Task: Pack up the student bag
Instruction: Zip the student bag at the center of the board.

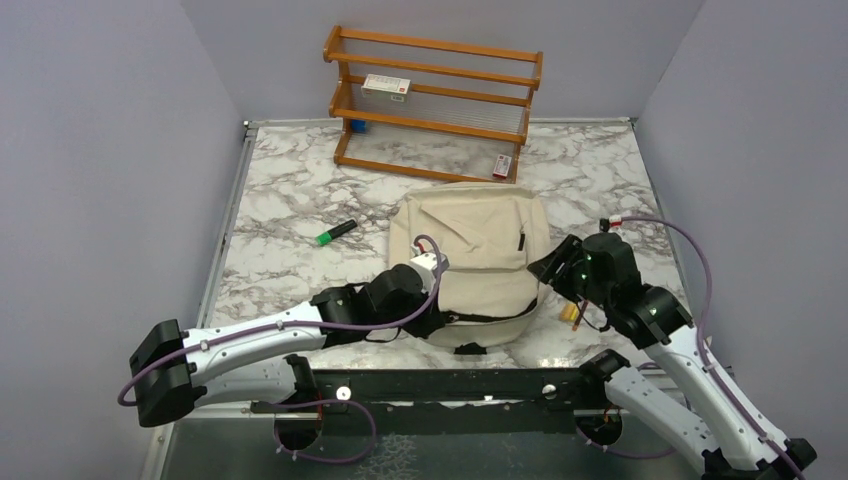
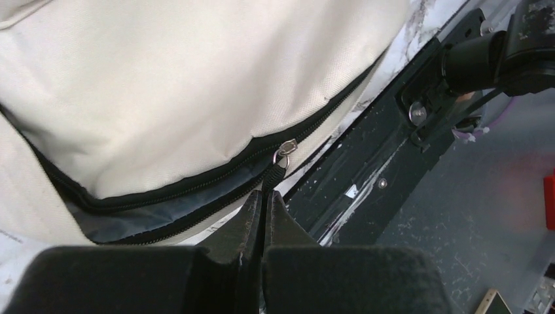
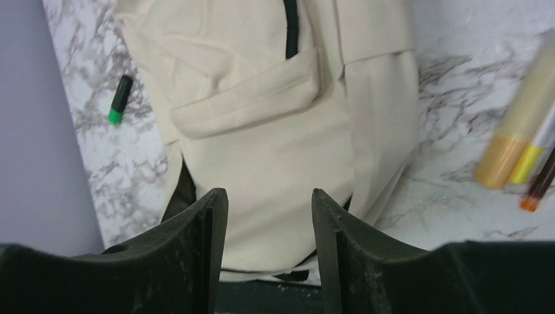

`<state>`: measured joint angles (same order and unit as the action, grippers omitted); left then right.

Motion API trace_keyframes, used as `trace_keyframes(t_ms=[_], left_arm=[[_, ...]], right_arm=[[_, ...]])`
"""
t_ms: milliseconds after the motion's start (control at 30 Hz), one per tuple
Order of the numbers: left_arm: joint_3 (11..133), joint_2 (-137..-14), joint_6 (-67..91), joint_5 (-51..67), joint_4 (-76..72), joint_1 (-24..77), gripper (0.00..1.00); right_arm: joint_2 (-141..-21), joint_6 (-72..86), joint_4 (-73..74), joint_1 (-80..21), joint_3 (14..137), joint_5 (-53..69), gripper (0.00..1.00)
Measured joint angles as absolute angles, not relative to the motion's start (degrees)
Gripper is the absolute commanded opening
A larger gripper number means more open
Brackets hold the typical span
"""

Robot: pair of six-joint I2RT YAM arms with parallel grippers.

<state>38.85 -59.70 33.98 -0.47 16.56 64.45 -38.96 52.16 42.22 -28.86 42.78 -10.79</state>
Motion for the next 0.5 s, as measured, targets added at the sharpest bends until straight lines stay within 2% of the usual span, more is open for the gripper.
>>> trace_keyframes(t_ms=[267, 500], left_arm=[[38.3, -60.6, 32.9, 5.2, 10.7, 64.2, 0.00], [37.9, -63.5, 30.7, 9.2, 6.3, 64.2, 0.00]], right_arm=[[-35.1, 65.7, 46.8, -28.8, 39.7, 3.4, 0.62], [-29.7, 76.5, 49.6, -28.8, 34.5, 6.9, 0.67]])
